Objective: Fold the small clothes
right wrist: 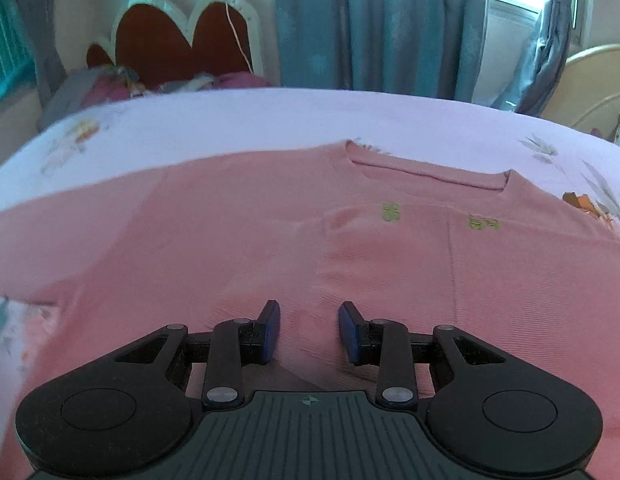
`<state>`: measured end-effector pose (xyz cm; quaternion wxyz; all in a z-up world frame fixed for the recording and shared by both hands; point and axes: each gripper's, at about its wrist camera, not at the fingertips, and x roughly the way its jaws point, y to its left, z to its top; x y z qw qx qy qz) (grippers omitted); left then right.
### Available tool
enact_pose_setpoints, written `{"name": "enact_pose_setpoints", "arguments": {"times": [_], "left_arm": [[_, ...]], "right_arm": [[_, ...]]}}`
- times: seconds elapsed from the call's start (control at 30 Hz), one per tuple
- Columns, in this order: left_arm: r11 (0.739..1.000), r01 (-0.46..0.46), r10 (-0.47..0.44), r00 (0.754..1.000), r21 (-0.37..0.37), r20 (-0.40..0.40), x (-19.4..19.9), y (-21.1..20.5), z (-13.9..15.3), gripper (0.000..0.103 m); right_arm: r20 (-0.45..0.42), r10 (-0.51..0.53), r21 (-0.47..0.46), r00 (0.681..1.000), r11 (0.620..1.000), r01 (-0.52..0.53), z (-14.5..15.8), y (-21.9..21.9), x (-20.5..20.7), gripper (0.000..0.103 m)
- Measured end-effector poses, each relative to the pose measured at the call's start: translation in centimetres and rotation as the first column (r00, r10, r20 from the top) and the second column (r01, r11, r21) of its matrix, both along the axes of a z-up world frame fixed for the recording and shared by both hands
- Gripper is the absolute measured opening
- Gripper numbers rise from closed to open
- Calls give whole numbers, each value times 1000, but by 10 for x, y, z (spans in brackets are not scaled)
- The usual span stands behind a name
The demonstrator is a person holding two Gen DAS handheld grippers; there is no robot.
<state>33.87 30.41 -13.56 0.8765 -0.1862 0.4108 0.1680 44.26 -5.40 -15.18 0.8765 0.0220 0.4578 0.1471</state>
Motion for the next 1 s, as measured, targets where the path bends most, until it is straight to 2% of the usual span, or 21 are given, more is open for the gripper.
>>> {"name": "enact_pose_setpoints", "arguments": {"times": [0.2, 0.4, 0.5, 0.57, 0.6, 0.67, 0.77, 0.83, 1.0], "left_arm": [[992, -111, 112, 993, -66, 20, -7, 44, -5, 75], [966, -201, 219, 970, -164, 102, -4, 83, -11, 72], [947, -250, 282, 948, -202, 148, 0, 100, -15, 60], [936, -279, 316, 934, -215, 168, 1, 111, -18, 45], [932, -290, 329, 928, -217, 173, 2, 114, -19, 41], [929, -309, 346, 921, -205, 179, 3, 120, -23, 18], [925, -329, 365, 910, -192, 196, 3, 126, -28, 8], [929, -324, 357, 911, -176, 208, 3, 122, -24, 5], [967, -216, 249, 918, -136, 308, 10, 88, 8, 4]], "right_arm": [[1, -24, -10, 1000, 1000, 24, -5, 5, -1, 33], [4, -35, -4, 999, 999, 35, -5, 4, -1, 33], [7, -38, -1, 999, 999, 38, -6, 4, -3, 33], [7, -36, 1, 999, 999, 36, -6, 3, -3, 33], [6, -35, 2, 999, 999, 35, -6, 3, -3, 33], [7, -35, 2, 999, 999, 35, -6, 3, -3, 33], [15, -37, -2, 999, 999, 37, -6, 3, -3, 33], [18, -34, -6, 999, 999, 35, -7, 5, -3, 33], [10, -26, 0, 1000, 1000, 26, -5, 3, -1, 33]]}}
